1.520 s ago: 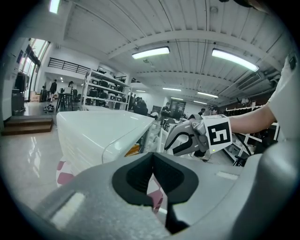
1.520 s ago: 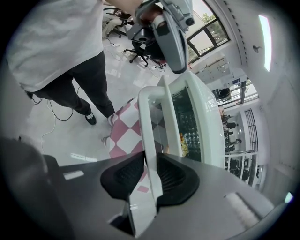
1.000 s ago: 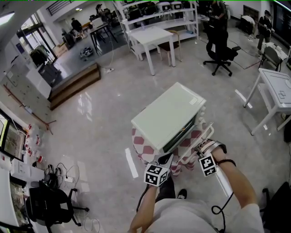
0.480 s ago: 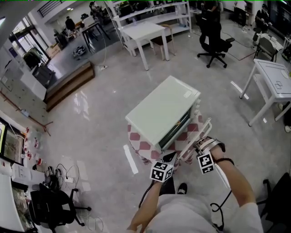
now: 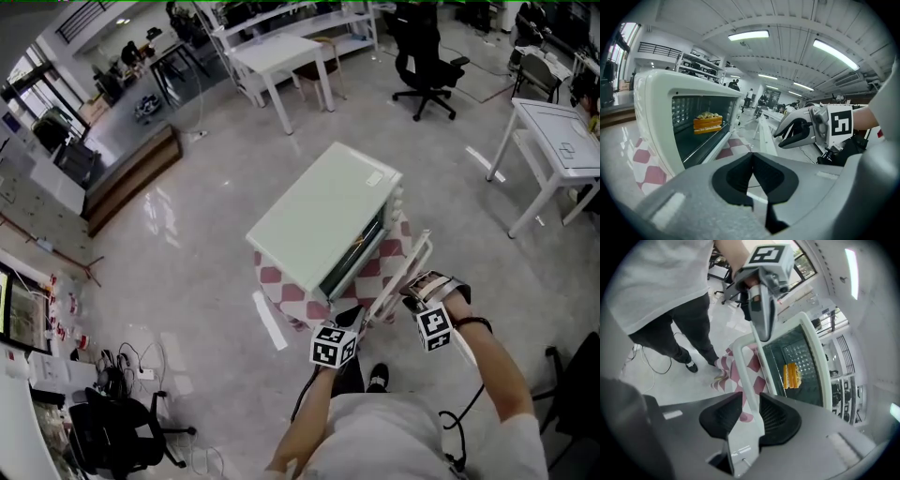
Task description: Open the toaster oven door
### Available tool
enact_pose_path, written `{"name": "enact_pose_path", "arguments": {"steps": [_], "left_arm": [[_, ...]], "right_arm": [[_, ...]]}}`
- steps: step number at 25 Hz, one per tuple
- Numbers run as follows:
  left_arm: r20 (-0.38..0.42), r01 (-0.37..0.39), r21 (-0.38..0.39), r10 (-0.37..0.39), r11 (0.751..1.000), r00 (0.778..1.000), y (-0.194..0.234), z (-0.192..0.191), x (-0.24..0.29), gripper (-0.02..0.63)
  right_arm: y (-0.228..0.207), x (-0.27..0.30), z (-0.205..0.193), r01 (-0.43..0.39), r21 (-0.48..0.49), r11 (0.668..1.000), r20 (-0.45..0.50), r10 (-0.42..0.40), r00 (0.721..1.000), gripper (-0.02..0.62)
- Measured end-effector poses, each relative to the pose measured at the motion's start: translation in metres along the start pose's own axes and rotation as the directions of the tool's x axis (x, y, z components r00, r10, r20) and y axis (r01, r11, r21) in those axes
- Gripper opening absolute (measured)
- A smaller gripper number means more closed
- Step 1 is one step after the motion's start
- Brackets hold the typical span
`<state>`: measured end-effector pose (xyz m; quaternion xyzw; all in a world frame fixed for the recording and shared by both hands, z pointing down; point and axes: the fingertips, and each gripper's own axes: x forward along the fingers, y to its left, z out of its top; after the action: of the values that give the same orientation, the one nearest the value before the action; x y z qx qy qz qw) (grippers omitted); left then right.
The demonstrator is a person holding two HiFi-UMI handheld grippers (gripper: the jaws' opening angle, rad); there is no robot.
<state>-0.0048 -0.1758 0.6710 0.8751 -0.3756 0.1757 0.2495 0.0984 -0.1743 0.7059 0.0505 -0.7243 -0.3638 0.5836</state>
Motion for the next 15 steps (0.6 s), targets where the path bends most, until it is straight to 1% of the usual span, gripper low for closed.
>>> {"name": "enact_pose_path", "arguments": {"steps": [2, 6, 9, 11, 15], "left_arm": [[-0.011, 0.008, 0.002, -0.008, 1.000, 1.000, -0.003, -0.003, 0.003, 0.006], [-0.038, 0.023, 0.015, -0.022, 1.000, 0.999, -0.009, -0.009, 0.008, 0.006], [-0.058, 0.031, 0.029, -0.030, 0.999, 0.998, -0.012, -0.013, 0.010, 0.006], [-0.069, 0.037, 0.030, -0.035, 0.999, 0.997, -0.014, -0.015, 0.011, 0.006], [-0.102, 0.052, 0.036, -0.048, 0.998, 0.994, -0.019, -0.024, 0.014, 0.006]], "right_arm": [[-0.005, -0.006, -0.004, 0.027, 0.075, 0.997, 0.017, -0.028, 0.999, 0.115], [-0.022, -0.017, -0.018, 0.138, 0.101, 0.985, -0.028, -0.136, 0.990, 0.115], [-0.028, -0.015, -0.016, 0.172, 0.067, 0.983, -0.041, -0.169, 0.985, 0.120], [-0.027, -0.009, -0.013, 0.168, 0.033, 0.985, -0.051, -0.166, 0.985, 0.121], [-0.024, 0.005, -0.008, 0.138, -0.071, 0.988, -0.080, -0.144, 0.986, 0.124]]}}
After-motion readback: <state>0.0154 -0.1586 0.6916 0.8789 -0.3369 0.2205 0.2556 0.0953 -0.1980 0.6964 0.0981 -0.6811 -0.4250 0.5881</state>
